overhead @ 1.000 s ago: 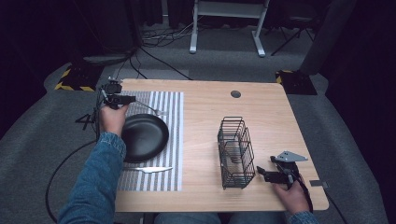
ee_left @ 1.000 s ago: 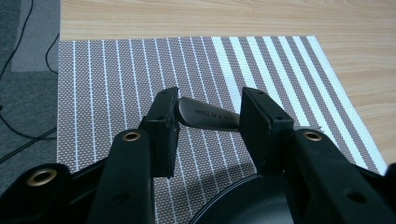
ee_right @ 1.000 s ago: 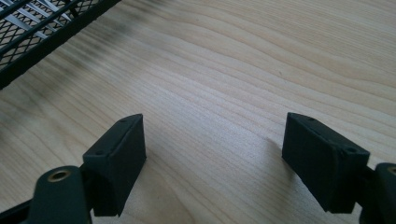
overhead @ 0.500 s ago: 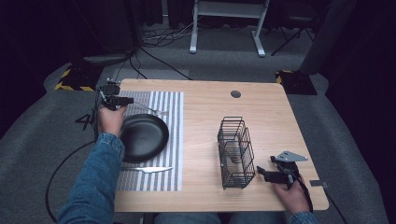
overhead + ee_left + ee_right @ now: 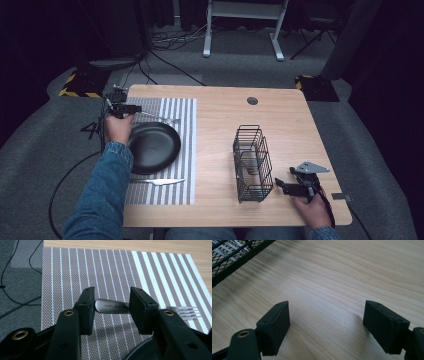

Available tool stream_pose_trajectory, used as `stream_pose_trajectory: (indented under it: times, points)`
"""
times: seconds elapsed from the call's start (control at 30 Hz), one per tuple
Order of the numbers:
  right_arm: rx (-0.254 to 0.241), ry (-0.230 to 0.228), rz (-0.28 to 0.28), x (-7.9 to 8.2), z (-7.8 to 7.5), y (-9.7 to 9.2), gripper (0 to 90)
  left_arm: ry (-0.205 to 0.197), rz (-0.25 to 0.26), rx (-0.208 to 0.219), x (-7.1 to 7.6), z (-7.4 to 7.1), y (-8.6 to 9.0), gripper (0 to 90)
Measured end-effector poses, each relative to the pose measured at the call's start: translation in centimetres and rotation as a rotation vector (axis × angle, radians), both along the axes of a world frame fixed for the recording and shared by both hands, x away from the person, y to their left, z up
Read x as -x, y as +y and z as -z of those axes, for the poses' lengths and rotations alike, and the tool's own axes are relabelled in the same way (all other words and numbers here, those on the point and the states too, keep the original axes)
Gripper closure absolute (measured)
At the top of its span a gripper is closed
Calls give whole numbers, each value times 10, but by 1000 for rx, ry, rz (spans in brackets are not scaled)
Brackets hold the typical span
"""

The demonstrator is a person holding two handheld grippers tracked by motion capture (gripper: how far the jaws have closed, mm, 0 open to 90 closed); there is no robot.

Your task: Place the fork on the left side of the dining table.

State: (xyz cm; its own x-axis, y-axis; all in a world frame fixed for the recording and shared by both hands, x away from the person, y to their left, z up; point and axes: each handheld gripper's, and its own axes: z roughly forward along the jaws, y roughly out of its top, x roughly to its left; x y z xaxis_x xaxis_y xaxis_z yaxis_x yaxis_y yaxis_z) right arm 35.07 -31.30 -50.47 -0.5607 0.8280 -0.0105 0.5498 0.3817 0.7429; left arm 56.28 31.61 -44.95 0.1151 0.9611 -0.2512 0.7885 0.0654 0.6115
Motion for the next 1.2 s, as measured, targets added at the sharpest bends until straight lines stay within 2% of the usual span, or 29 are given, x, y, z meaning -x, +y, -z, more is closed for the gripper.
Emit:
stream_pose_trajectory:
  times: [0.17,0.3,0.5,0.6,0.63,0.67,0.7,0.87,0.9,1.0,1.03,1.2]
  points:
    - [0,0,0,0,0,0,215,10,-15,1,1,2,4,528]
    - [0,0,0,0,0,0,215,3,-21,-3,4,1,6,520]
    - [0,0,0,0,0,0,215,-27,-9,-10,11,-8,3,515]
    - [0,0,0,0,0,0,215,-64,10,-31,21,-20,0,510]
    - [0,0,0,0,0,0,215,-64,10,-31,21,-20,0,509]
    - [0,0,0,0,0,0,215,-85,18,-43,26,-26,-1,508]
    - [0,0,0,0,0,0,215,-85,18,-43,26,-26,-1,508]
    - [0,0,0,0,0,0,215,-147,48,-82,47,-48,-6,501]
    - [0,0,0,0,0,0,215,-166,63,-91,55,-57,-9,498]
    - [0,0,0,0,0,0,215,-196,84,-111,69,-69,-14,492]
    - [1,0,0,0,0,0,215,-196,84,-111,69,-69,-14,489]
    - [0,0,0,0,0,0,215,-236,161,-117,94,-88,-21,475]
